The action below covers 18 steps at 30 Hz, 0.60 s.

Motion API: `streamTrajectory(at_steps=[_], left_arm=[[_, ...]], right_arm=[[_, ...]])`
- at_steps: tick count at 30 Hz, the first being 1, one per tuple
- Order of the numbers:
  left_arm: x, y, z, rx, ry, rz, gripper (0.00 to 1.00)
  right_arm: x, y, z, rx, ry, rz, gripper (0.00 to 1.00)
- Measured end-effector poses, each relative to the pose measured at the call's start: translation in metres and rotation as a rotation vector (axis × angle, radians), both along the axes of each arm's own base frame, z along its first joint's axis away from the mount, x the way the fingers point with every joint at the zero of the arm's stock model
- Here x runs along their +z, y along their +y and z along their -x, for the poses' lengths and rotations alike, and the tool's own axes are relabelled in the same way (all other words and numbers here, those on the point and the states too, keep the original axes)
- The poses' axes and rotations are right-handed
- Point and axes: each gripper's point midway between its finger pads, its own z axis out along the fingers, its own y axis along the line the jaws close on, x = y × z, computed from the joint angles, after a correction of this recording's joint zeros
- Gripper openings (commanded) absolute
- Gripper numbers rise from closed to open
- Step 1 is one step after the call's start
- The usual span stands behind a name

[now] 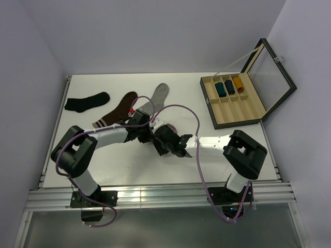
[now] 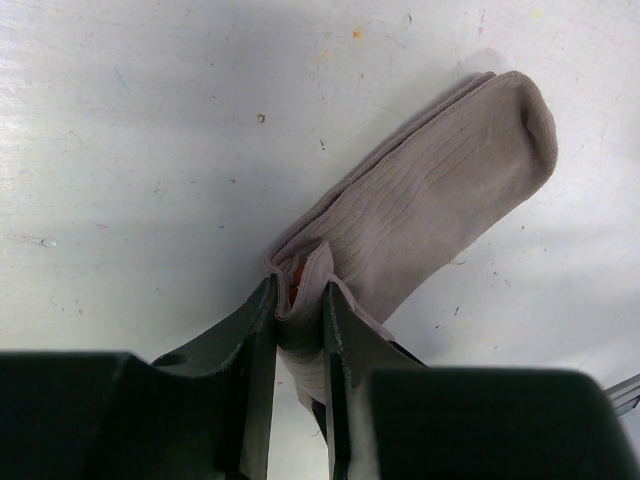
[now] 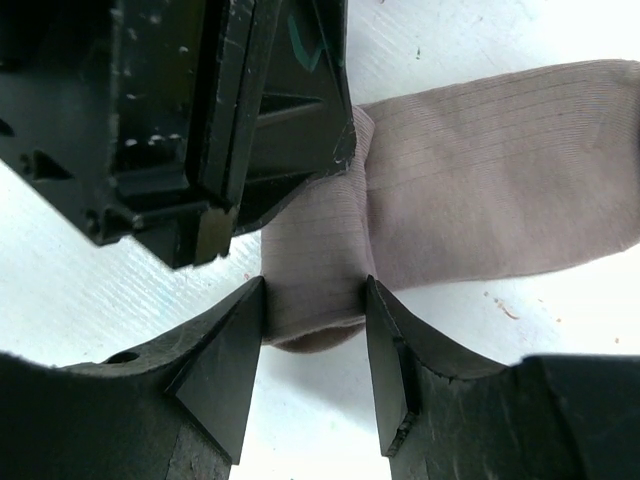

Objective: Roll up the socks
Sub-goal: Roll the sock at the center of the board.

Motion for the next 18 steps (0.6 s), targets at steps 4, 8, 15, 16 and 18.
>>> streamTrajectory(at_steps=[4, 8, 15, 16, 18], left_arm=[[0.0000, 0.0000, 0.0000, 0.000, 0.000, 0.000, 0.05], [0.0001, -0.0003, 0.0000, -0.001, -0.001, 0.000, 0.05], [0.0007, -0.0004, -0.0008, 0.001, -0.010, 0.004, 0.16], [0.0011, 0.0000, -0.0009, 0.002, -0.015, 0.006, 0.19], [0.0018, 0.0026, 0.0004, 0.007, -0.029, 0.009, 0.26]], right_arm=[[-0.0055, 0.0018, 0.0008, 0.006, 0.010, 0.002, 0.48], [-0.0075, 0.0031, 0.0015, 0.011, 0.015, 0.000, 0.38], [-0.0089, 0.0067, 0.0035, 0.028, 0.027, -0.009, 0.00], [-0.0089, 0.0073, 0.0040, 0.030, 0.030, -0.012, 0.00], [-0.0085, 0.0091, 0.0046, 0.036, 0.043, -0.028, 0.00]])
